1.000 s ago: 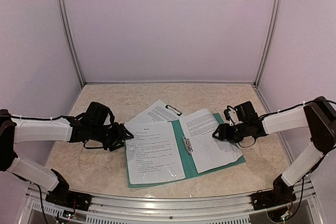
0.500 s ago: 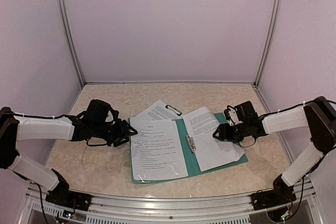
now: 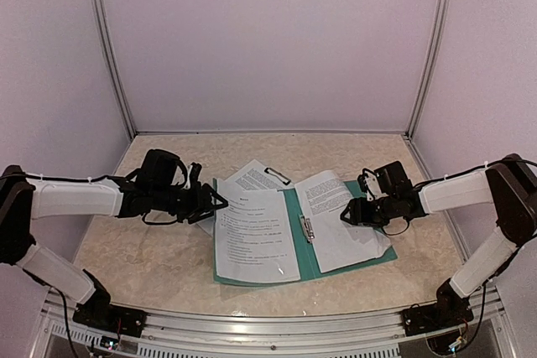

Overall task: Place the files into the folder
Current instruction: Pick up the folder with files at the center of the board.

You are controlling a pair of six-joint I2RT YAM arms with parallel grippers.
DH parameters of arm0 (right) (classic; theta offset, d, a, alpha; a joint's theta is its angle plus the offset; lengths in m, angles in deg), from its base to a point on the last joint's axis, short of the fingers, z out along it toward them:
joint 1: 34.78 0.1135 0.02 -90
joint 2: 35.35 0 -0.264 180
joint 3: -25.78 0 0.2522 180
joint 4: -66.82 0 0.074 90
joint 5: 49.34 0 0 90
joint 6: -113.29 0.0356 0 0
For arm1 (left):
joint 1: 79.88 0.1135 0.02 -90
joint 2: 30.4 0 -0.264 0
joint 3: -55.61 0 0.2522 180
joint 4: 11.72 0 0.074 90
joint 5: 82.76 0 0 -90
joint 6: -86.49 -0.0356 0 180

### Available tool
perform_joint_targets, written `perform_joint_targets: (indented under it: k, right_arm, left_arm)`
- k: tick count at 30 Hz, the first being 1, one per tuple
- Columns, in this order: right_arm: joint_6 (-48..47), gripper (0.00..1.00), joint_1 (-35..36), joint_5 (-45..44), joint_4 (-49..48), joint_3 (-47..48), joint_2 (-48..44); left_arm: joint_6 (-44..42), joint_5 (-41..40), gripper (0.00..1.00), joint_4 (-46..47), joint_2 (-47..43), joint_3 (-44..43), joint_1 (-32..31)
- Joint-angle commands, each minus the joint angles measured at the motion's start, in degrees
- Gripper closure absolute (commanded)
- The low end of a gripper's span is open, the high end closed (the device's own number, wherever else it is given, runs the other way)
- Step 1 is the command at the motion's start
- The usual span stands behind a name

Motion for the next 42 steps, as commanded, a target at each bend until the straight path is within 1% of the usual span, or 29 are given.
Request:
perform_joint_targets:
  k: [1, 6, 9, 13, 16, 18, 21, 24, 29, 34, 39, 42]
  right_arm:
    - [0.22, 0.36, 1.2, 1.09, 7.85, -1.32, 2.18]
    - [0.03, 0.36, 1.15, 0.94, 8.19, -1.07, 2.26]
    - [-0.05, 0.36, 1.18, 0.94, 8.42, -0.93, 2.3]
    - [-0.29, 0.36, 1.15, 0.62, 8.81, -0.55, 2.14]
    - [-0.44, 0.36, 1.18, 0.64, 9.09, -0.11, 1.96]
    - [-0.63, 0.34, 1.2, 0.71, 9.38, 0.15, 1.57]
    - [-1.21, 0.29, 1.13, 0.16, 10.23, 0.64, 0.33]
    - [-2.34, 0.25, 1.18, -1.37, 12.68, 1.93, -1.49]
    - [-4.43, 0.2, 1.24, -4.35, 17.57, 4.39, -4.57]
    - [-5.26, 0.18, 1.13, -5.51, 20.3, 6.55, -7.34]
    - [-5.84, 0.17, 1.21, -6.27, 21.23, 7.31, -8.36]
    - [-6.36, 0.16, 1.14, -7.05, 20.45, 6.68, -7.43]
  left_arm:
    - [-4.4, 4.82, 0.47, 1.6, 2.57, -2.27, -0.15]
    - [-5.61, 2.2, 0.46, -0.41, 3.53, -3.21, -0.14]
    - [-4.75, 1.63, 0.5, -1.81, 3.79, -3.75, -0.14]
    - [-4.45, 0.88, 0.6, -4.9, 3.07, -5.21, -0.4]
    - [-4.61, 0.15, 0.72, -6.99, 2.41, -6.46, -0.5]
    - [-4.64, 0.24, 0.8, -7.88, 2.61, -7.1, -0.5]
    - [-4.94, 0.23, 0.87, -9.58, 3.15, -8.54, -0.5]
    - [-5.66, -0.05, 0.99, -12.22, 3.89, -10.34, -0.12]
    - [-7.99, -0.09, 1.0, -18.38, 4.07, -14.21, 0.5]
    - [-9.96, 1.31, 1.0, -26.18, 3.5, -18.88, 0.97]
    - [-12.59, -0.74, 1.0, -35.83, 2.0, -24.74, 1.38]
    - [-14.71, -1.76, 1.0, -42.02, 0.91, -29.24, 1.79]
